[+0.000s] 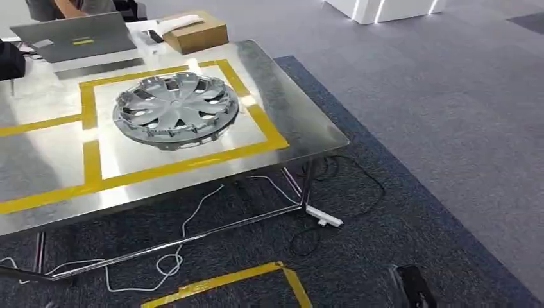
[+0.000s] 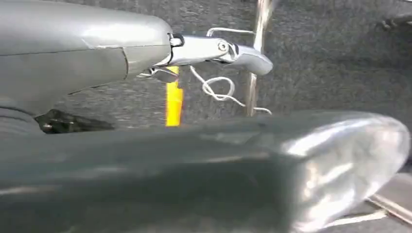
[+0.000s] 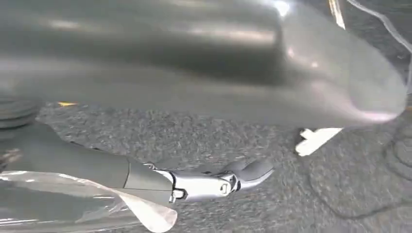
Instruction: Take the parts from the cabinet and place them on the table.
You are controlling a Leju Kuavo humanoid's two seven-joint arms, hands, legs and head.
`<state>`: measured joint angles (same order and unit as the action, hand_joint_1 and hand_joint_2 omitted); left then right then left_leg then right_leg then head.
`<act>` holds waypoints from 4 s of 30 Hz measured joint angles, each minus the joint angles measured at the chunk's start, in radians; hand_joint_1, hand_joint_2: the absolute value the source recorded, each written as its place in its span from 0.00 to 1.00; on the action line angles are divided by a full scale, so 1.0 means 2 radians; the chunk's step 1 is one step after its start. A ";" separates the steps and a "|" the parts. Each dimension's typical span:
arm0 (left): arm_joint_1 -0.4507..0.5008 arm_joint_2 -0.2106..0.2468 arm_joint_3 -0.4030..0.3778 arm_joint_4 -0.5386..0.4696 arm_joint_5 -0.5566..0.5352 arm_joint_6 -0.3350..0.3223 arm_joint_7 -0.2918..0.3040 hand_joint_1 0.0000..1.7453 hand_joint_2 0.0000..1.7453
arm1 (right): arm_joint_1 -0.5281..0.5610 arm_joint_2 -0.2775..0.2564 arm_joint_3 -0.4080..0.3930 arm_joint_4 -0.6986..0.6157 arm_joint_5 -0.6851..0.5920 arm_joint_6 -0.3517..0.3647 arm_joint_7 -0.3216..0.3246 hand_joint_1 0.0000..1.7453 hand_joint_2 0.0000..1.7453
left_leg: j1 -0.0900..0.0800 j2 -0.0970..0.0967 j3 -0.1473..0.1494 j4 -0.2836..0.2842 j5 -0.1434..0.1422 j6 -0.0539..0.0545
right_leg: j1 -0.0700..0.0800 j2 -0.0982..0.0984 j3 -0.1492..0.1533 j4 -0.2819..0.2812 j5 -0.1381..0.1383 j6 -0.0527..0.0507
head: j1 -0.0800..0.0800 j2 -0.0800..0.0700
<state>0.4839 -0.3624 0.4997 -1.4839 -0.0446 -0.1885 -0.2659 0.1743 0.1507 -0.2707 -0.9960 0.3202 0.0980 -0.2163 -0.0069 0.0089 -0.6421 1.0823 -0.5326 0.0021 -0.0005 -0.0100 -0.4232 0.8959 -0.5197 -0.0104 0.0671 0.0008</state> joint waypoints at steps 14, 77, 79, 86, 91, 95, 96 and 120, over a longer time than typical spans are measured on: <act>-0.002 0.001 0.004 0.000 -0.005 -0.006 -0.003 0.00 0.00 | 0.012 -0.029 0.082 -0.018 -0.048 -0.013 0.003 0.00 0.00 | 0.013 -0.004 0.062 -0.036 0.007 0.011 | -0.011 0.003 -0.097 0.075 0.000 0.036 | 0.000 0.000; -0.032 0.000 0.022 0.023 -0.059 -0.043 -0.025 0.00 0.00 | 0.036 -0.122 0.234 -0.044 -0.208 -0.135 0.041 0.00 0.00 | 0.006 0.006 0.060 -0.050 0.024 0.020 | 0.000 -0.001 -0.086 0.111 -0.048 0.028 | -0.011 0.000; -0.033 -0.001 0.022 0.024 -0.059 -0.043 -0.025 0.00 0.00 | 0.037 -0.124 0.234 -0.044 -0.208 -0.136 0.042 0.00 0.00 | 0.003 -0.008 0.042 -0.049 0.039 0.022 | 0.000 0.005 -0.096 0.174 -0.089 0.028 | -0.011 0.000; -0.038 -0.001 0.022 0.026 -0.063 -0.043 -0.026 0.00 0.00 | 0.033 -0.126 0.236 -0.044 -0.215 -0.138 0.041 0.00 0.00 | -0.005 -0.046 -0.011 -0.045 0.091 0.014 | 0.000 0.049 0.035 0.008 -0.043 0.010 | -0.013 0.000; -0.034 0.000 0.024 0.027 -0.061 -0.042 -0.028 0.00 0.00 | 0.030 -0.126 0.241 -0.043 -0.220 -0.140 0.042 0.00 0.00 | -0.003 -0.041 -0.022 -0.037 0.075 0.000 | 0.000 0.016 0.007 0.014 -0.017 0.000 | -0.016 0.000; -0.041 0.000 0.024 0.031 -0.061 -0.041 -0.030 0.00 0.00 | 0.031 -0.127 0.243 -0.042 -0.222 -0.143 0.042 0.00 0.00 | 0.006 -0.010 -0.038 0.105 -0.022 -0.011 | 0.001 -0.020 -0.022 0.019 0.005 -0.001 | -0.020 0.000; -0.041 0.000 0.024 0.032 -0.062 -0.041 -0.031 0.00 0.00 | 0.029 -0.127 0.243 -0.042 -0.222 -0.144 0.042 0.00 0.00 | 0.009 -0.008 -0.032 0.117 -0.006 -0.013 | 0.001 -0.028 -0.032 0.022 0.010 0.001 | -0.020 0.000; -0.044 -0.002 0.028 0.039 -0.066 -0.036 -0.038 0.00 0.00 | 0.025 -0.136 0.251 -0.041 -0.226 -0.151 0.040 0.00 0.00 | -0.005 -0.067 0.026 -0.047 0.056 0.007 | -0.001 0.029 -0.010 0.020 -0.010 0.002 | -0.018 0.000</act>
<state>0.3958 -0.3658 0.5566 -1.4061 -0.1766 -0.2609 -0.3410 0.2236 -0.1213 0.2312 -1.0780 -0.1328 -0.2045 -0.1362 -0.0177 -0.1249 -0.5900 0.9881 -0.4215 0.0169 -0.0032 0.0477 -0.4435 0.9361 -0.5401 -0.0066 0.0313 0.0008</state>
